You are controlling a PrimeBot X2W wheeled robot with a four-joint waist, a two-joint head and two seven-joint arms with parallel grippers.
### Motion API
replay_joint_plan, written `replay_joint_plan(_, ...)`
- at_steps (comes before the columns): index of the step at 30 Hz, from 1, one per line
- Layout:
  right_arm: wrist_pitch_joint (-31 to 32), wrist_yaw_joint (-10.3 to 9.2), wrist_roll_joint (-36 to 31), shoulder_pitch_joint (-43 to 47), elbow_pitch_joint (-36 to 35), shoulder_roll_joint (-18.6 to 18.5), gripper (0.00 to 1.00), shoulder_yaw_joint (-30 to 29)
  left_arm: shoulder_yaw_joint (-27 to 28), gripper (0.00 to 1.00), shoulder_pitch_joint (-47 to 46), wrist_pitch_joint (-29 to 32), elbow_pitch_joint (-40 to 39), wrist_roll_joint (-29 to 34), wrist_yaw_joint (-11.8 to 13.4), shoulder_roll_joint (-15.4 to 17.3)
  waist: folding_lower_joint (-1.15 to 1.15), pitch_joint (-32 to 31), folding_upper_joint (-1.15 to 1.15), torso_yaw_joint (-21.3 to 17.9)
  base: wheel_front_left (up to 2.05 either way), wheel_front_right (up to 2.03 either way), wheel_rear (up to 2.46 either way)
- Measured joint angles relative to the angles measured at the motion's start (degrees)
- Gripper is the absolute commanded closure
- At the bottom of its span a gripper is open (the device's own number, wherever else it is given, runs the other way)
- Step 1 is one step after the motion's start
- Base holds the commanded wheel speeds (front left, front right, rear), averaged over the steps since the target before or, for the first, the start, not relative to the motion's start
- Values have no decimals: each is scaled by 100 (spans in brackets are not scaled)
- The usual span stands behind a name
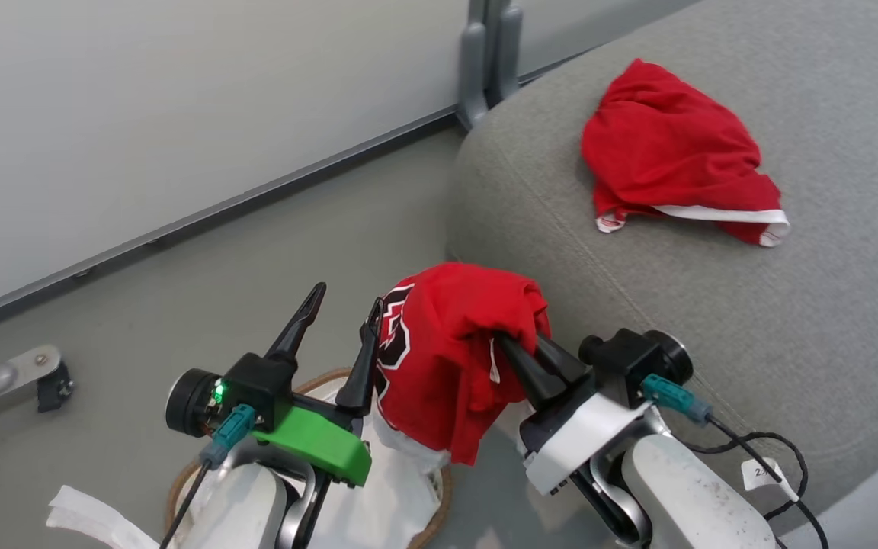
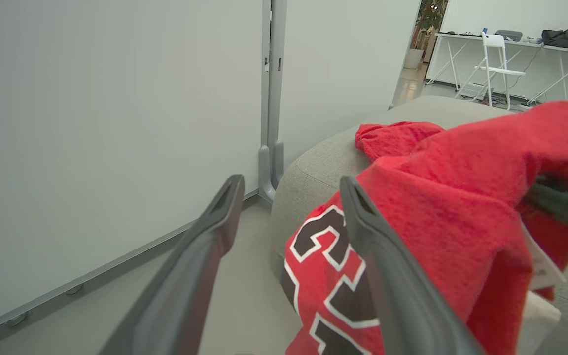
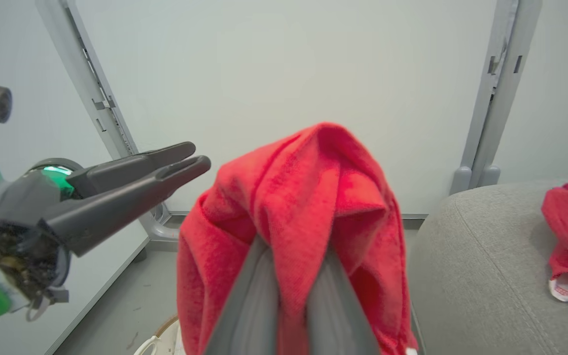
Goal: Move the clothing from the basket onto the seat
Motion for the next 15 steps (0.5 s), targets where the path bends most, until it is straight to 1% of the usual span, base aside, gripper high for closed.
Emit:
replay_joint_plan(5, 0, 0, -355, -4, -219, -5, 100, -544, -254, 0, -28, 0, -56, 73, 0, 85, 0, 96, 0, -483, 0, 0, 0)
replay_joint_plan(7, 0, 1, -579, -114, -256, -8, 100, -735, -338, 0, -64, 0, -53, 70, 0, 137, 0, 161, 0, -597, 0, 0, 0)
replay_joint_plan(9, 0, 0, -781, -404, -276, -56, 100, -890, -444, 0, -87, 0, -46, 68, 0, 201, 0, 264, 0, -675, 0, 0, 0)
replay_joint_plan(11, 0, 2, -998, -800, -296, -215, 100, -1016, -497, 0, -91, 0, -52, 60, 0, 283, 0, 373, 0, -720, 0, 0, 0)
replay_joint_plan(15, -1, 1, -1244, -1690, -186, -716, 100, -1372, -472, 0, -87, 0, -103, 12, -1, 470, 0, 630, 0, -762, 0, 0, 0)
